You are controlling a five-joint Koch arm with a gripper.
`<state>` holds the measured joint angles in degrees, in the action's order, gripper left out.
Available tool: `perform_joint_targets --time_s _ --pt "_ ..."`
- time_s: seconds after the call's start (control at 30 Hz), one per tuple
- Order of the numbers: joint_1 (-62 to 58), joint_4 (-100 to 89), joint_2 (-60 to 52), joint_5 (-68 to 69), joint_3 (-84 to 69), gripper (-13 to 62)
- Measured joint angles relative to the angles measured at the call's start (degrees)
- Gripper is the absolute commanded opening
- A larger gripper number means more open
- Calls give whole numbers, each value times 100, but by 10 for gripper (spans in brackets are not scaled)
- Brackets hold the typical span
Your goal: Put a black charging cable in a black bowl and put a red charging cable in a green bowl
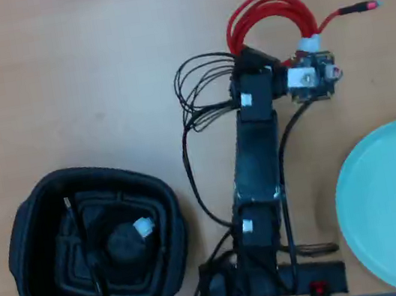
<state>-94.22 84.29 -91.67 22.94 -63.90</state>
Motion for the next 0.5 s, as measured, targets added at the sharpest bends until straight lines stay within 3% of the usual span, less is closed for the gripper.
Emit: perform_joint_targets --time_s 0.5 --pt "-1881 -9 -2136 -1371 -2188 -62"
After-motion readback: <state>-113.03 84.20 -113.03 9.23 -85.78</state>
